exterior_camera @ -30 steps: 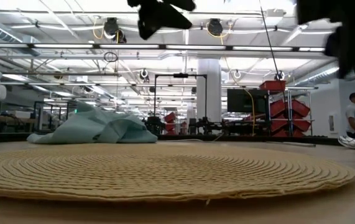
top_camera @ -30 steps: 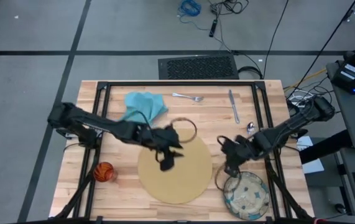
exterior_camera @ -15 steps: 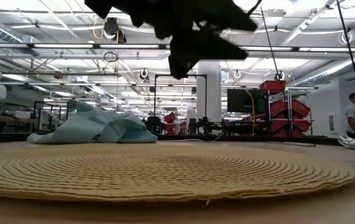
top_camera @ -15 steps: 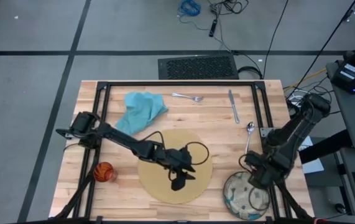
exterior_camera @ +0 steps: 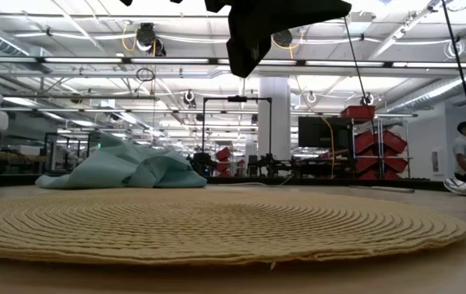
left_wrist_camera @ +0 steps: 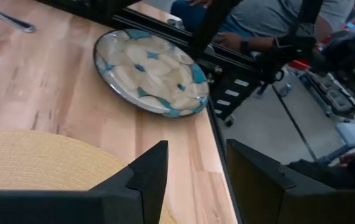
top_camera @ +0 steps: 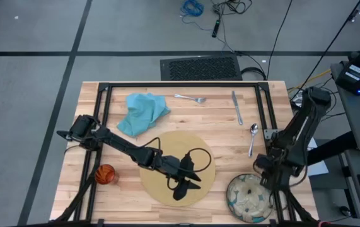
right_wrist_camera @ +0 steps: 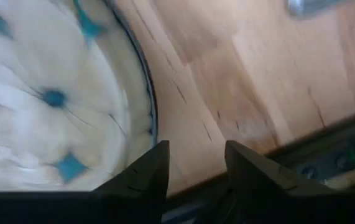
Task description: Set table place
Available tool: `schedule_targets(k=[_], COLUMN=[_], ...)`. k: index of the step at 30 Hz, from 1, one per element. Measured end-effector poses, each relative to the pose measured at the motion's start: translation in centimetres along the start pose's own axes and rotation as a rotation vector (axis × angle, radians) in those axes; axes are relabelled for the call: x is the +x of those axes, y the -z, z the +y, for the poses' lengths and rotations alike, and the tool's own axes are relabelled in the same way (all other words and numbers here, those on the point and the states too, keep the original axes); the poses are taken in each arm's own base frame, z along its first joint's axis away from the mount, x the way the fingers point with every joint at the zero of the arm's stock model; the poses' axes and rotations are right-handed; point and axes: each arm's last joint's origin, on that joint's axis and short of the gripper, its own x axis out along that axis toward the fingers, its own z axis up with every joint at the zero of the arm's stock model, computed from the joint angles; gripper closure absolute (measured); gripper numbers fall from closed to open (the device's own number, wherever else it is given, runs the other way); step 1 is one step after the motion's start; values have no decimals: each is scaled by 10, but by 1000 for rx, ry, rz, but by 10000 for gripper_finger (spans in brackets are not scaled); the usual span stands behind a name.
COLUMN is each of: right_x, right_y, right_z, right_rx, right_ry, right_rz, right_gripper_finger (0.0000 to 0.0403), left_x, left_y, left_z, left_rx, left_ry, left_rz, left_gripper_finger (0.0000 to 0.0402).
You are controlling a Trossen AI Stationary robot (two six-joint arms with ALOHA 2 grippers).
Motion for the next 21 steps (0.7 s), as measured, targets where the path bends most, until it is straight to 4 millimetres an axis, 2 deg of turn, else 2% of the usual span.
schedule_targets(k=[5,9,12,16,21], right_x=[-24,-26,-16,13,34], right_y=[-5,-5,-5,0,6], right_z=[-26,-37,-40,-46,-35], right_rx=[61,109,164,251,269], right_ry=[-285,-428,-430,-341,-433], right_rz=[-144,-163,-161,-42,65], right_gripper_finger=[286,307,315,316,316], left_x=[0,0,0,0,0], left_y=[0,0,0,1,1], left_z=[-1,-2,-4,-6,-6], left_rx=[-23,-23,-20,-16,-10], left_ry=[-10,-5,1,5,9], left_rz=[-6,-16,-19,-16,-11], left_gripper_finger=[256,256,256,256,256])
